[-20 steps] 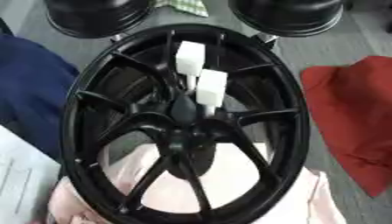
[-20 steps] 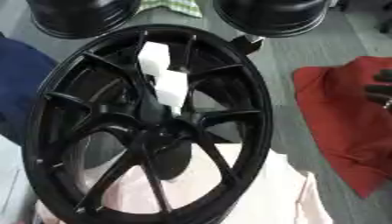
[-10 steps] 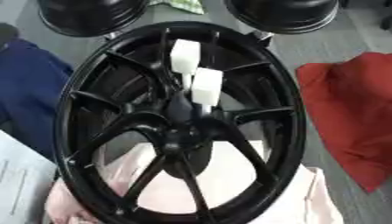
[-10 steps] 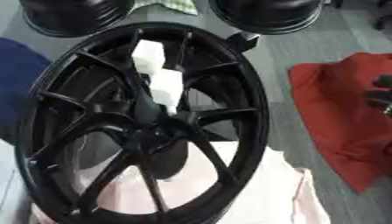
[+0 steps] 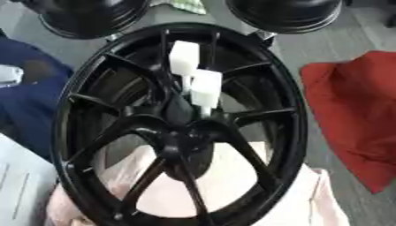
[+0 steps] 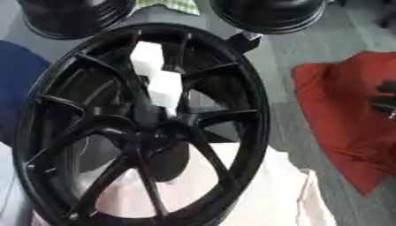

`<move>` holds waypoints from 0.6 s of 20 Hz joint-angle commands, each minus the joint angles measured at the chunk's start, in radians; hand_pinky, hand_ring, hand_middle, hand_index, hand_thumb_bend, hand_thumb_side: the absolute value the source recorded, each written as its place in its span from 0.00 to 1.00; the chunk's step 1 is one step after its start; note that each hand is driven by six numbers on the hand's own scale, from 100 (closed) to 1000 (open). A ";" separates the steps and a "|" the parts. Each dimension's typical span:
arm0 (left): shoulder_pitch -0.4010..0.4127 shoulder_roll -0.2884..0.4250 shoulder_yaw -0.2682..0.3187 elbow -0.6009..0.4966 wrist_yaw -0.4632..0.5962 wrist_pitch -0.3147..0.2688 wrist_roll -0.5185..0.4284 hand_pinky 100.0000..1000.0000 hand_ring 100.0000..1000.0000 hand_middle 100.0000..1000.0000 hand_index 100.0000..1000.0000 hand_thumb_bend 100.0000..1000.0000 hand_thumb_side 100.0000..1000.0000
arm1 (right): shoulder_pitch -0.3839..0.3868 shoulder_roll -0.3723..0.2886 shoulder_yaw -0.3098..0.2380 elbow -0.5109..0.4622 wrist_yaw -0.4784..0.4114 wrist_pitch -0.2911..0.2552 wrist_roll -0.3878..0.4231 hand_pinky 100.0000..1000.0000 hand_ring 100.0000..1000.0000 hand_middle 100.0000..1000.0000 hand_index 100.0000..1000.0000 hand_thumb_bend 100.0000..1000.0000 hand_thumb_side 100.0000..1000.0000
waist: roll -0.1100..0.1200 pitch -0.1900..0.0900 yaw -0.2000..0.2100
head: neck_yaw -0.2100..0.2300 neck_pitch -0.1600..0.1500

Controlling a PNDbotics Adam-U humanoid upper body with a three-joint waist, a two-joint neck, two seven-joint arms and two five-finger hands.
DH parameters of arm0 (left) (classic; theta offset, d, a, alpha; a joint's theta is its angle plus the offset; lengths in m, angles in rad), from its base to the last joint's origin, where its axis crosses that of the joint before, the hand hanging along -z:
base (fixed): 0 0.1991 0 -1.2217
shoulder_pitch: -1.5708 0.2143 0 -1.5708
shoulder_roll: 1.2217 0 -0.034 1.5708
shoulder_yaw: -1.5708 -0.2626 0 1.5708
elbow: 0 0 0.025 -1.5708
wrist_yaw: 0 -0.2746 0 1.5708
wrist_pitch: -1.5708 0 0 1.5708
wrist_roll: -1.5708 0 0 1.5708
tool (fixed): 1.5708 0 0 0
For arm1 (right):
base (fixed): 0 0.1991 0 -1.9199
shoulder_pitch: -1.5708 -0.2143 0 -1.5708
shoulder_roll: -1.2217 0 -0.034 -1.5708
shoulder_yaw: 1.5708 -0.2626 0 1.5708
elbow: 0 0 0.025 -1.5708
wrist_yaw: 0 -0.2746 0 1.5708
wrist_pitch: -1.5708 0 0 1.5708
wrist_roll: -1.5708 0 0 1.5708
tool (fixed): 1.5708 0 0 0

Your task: Pull the pin out of the wheel hub.

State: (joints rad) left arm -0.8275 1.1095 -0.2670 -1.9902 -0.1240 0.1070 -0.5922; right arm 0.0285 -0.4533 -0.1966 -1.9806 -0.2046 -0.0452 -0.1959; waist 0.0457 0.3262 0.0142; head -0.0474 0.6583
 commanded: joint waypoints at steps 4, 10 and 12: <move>-0.146 -0.069 -0.068 0.056 -0.035 0.064 -0.191 0.74 0.69 0.62 0.76 0.44 0.40 | 0.000 -0.028 -0.017 -0.019 -0.001 0.006 -0.016 0.68 0.65 0.64 0.69 0.00 0.65 | 0.007 -0.032 -0.003 | -0.005 -0.004; -0.279 -0.184 -0.135 0.173 -0.050 0.048 -0.226 0.73 0.69 0.62 0.76 0.46 0.39 | -0.005 -0.028 -0.004 -0.019 -0.006 0.024 -0.013 0.68 0.65 0.64 0.69 0.00 0.66 | 0.013 -0.032 -0.018 | 0.010 -0.012; -0.309 -0.214 -0.152 0.208 -0.055 0.040 -0.228 0.73 0.69 0.62 0.77 0.46 0.39 | -0.010 -0.027 0.001 -0.019 -0.006 0.028 -0.008 0.68 0.65 0.64 0.69 0.00 0.67 | 0.016 -0.030 -0.025 | 0.016 -0.016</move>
State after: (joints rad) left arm -1.1155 0.8958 -0.4187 -1.7993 -0.1735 0.1520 -0.8153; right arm 0.0254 -0.4542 -0.1947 -1.9806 -0.2053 -0.0203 -0.2062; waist 0.0651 0.3208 -0.0106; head -0.0368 0.6565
